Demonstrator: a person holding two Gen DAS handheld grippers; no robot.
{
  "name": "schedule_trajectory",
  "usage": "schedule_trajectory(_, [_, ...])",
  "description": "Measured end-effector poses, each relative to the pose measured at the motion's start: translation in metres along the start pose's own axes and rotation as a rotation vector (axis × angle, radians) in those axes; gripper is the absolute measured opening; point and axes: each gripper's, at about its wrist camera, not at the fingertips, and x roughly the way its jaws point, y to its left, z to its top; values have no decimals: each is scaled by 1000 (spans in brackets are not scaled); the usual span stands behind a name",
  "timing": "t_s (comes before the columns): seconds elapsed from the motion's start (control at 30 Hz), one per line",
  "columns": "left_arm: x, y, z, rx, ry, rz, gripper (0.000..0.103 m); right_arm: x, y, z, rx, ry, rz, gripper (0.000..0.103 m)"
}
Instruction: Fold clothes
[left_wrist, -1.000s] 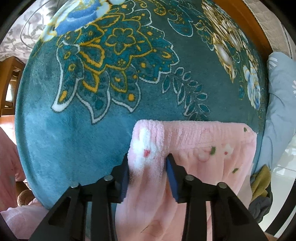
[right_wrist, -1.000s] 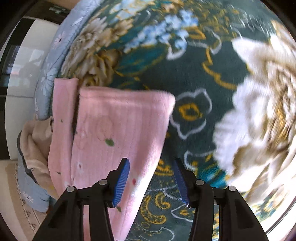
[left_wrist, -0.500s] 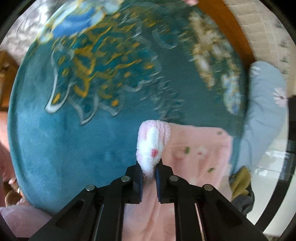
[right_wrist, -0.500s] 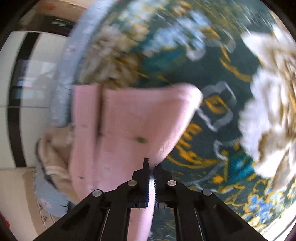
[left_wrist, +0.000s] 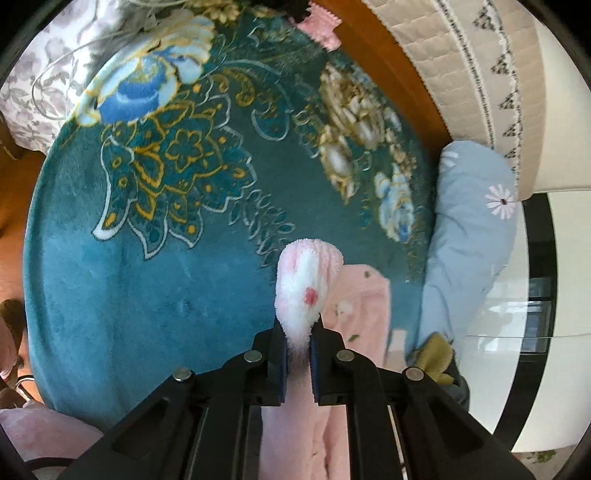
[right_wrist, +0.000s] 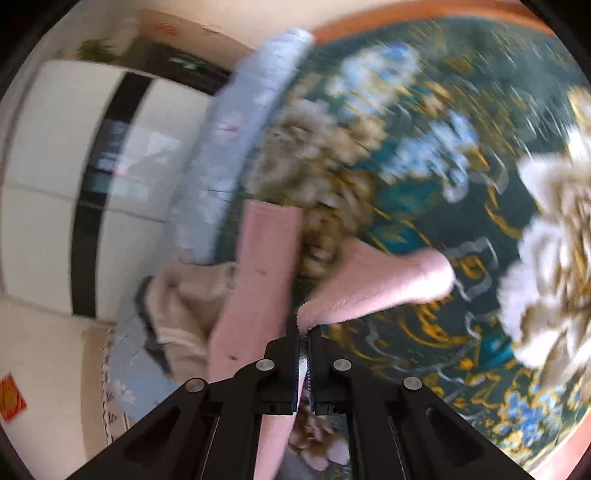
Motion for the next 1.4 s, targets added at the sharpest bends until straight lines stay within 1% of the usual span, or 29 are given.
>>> schedule_trajectory(0.03, [-3,-1,0,1,2,1,9,-6,8,2,-24,-13,15,3])
schedule_trajectory(0.1, [-8,-3,0,4,7,2,9,-11,13,2,-25,-21,29,3])
schedule_trajectory(0.27, [-19,-9,2,19,23,11,9,-13,20,6,-21,-13,25,3])
schedule_trajectory(0.37, [-24,-18,1,27,43,27,9,-3,37,18,-30,-4,11,3])
schedule_trajectory(0.47, [-27,-31,2,9,79,21,9,8,56,30,-39,5,-4,3])
schedule_trajectory(0.6, [-19,-66,-1,46,137,42,9,22,82,47,-52,18,-24,3])
schedule_trajectory(0.77, [9,-102,-7,54,192,80,9,70,116,74,-46,55,-91,3])
schedule_trajectory(0.9, [39,-131,-11,62,251,88,10,123,137,96,-22,105,-171,3])
schedule_trajectory(0.93, [47,-137,-12,52,269,83,10,135,140,101,-8,115,-188,3])
schedule_trajectory(1.03, [72,-149,-14,-6,328,69,10,171,138,115,102,133,-222,3])
schedule_trajectory(1.1, [86,-155,-15,-24,330,83,10,188,139,119,148,139,-233,3])
schedule_trajectory(1.2, [103,-162,-14,-42,317,93,10,208,147,124,177,142,-243,3])
schedule_trajectory(1.33, [125,-164,-10,-76,310,53,10,227,156,130,182,140,-270,3])
schedule_trajectory(1.4, [135,-165,-10,-67,301,62,10,235,156,129,201,132,-253,4])
